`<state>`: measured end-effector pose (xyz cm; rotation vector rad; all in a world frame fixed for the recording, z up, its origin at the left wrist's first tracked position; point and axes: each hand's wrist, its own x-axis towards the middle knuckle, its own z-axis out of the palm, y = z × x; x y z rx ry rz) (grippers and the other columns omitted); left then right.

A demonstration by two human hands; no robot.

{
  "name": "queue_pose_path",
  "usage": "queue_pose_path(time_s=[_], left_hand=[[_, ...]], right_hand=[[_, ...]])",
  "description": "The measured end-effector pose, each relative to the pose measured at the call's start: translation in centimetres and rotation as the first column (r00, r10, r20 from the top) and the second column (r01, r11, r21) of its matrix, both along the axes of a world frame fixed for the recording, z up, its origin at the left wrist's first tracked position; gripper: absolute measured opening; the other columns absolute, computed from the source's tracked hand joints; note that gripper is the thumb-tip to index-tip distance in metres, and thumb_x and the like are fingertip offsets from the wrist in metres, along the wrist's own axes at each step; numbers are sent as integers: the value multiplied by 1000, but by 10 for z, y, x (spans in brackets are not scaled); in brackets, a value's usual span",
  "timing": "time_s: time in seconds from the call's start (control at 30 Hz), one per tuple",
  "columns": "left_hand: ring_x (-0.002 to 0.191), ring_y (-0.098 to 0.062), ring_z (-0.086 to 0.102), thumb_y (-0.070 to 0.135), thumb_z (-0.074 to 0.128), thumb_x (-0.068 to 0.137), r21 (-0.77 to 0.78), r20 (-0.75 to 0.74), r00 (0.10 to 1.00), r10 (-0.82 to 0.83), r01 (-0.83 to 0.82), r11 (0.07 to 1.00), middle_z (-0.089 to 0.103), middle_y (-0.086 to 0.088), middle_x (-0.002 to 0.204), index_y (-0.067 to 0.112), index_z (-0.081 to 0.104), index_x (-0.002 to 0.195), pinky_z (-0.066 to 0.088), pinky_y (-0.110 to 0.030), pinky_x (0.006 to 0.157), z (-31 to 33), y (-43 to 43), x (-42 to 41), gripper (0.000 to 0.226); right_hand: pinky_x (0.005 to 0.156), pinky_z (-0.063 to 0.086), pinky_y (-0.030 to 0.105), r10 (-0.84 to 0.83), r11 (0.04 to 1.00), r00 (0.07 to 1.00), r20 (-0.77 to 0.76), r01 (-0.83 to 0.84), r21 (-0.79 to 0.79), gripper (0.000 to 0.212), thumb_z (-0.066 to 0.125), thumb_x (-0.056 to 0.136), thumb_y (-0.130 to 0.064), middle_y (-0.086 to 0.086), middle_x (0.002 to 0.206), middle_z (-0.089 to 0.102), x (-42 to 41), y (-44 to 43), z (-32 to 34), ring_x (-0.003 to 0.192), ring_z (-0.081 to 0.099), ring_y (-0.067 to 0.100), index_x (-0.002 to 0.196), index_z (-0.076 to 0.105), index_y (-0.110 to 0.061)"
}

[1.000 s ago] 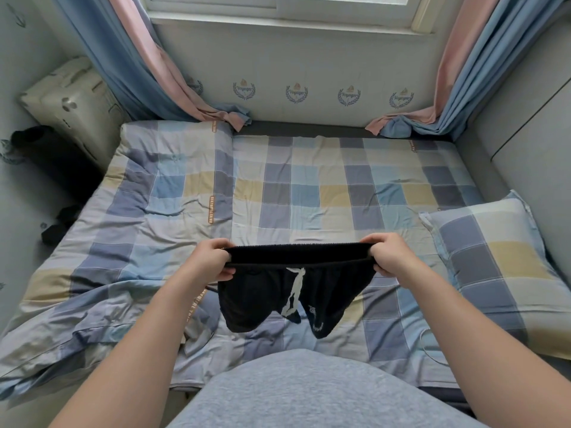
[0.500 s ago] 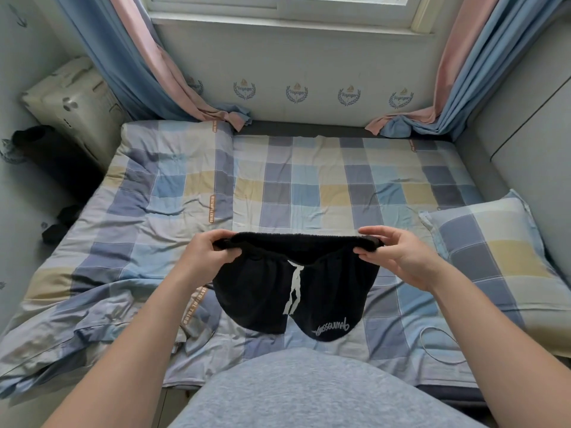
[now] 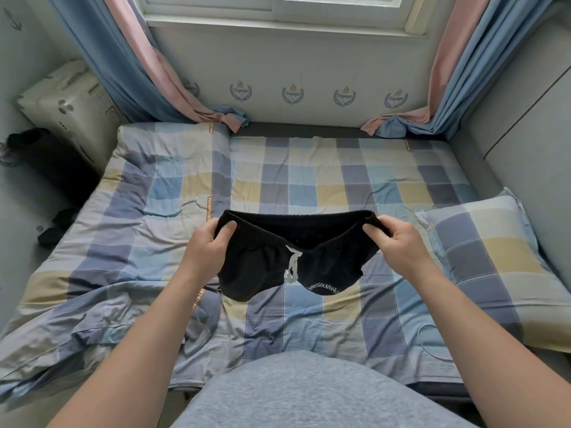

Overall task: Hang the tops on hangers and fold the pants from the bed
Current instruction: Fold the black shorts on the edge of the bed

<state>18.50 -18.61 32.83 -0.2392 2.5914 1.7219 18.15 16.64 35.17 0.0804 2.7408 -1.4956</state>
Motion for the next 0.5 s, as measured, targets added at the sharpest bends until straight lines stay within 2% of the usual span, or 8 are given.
queue_pose_path(time_s=[0.03, 0.1, 0.2, 0.3, 0.37, 0.43, 0.5], left_hand=[[78, -19, 63, 38, 51, 102, 6, 25, 999, 27, -28, 1000, 69, -9, 84, 13, 66, 90, 50, -39, 71, 0, 2, -1, 32], [84, -24, 66, 40, 50, 102, 7, 98, 991, 91, -92, 996, 71, -13, 89, 11, 67, 92, 52, -41, 76, 0, 7, -5, 35], [84, -30, 65, 41, 50, 102, 19, 222, 959, 176, -185, 983, 69, -14, 86, 4, 67, 92, 52, -40, 76, 0, 15, -9, 42], [90, -31, 68, 43, 53, 101, 174, 432, 874, 223, -324, 930, 71, -13, 95, 3, 67, 99, 56, -46, 87, 5, 26, -11, 42], [97, -33, 70, 40, 53, 102, 312, 528, 831, 173, -380, 871, 73, -15, 102, 5, 66, 107, 56, -50, 93, 11, 36, -9, 38], [99, -32, 71, 34, 49, 105, 402, 512, 854, 96, -337, 852, 74, -16, 105, 5, 65, 112, 56, -48, 93, 16, 48, -5, 34], [94, -24, 73, 29, 47, 106, 438, 436, 900, 24, -235, 867, 75, -13, 104, 8, 65, 112, 59, -39, 83, 22, 60, 1, 28]], right_hand=[[71, 49, 48, -9, 1000, 1000, 8, 9, -1, 23, 61, 98, -24, 22, 81, 64, 0, -1, 1, 74, 57, 35, 83, 67, -7], [66, 45, 43, -24, 999, 999, 32, 24, -23, 29, 60, 99, -26, 25, 80, 62, -1, -4, 2, 68, 54, 26, 81, 64, -3], [66, 43, 38, -67, 994, 995, 78, 74, -84, 32, 61, 98, -28, 18, 72, 59, -2, -10, 1, 68, 54, 23, 83, 63, 0], [65, 48, 38, -138, 960, 976, 169, 173, -218, 26, 63, 98, -26, 10, 73, 63, -3, -17, -1, 70, 59, 24, 85, 67, -3], [63, 51, 37, -149, 918, 956, 252, 229, -323, 21, 62, 98, -22, 10, 75, 66, -1, -25, -1, 71, 62, 27, 91, 67, -3], [58, 52, 34, -100, 890, 943, 316, 227, -396, 17, 60, 99, -19, 10, 80, 68, 2, -34, 4, 71, 65, 25, 97, 65, -2], [57, 55, 33, -8, 871, 942, 335, 171, -461, 11, 58, 99, -16, 10, 87, 70, 6, -44, 12, 71, 69, 21, 101, 65, -8]])
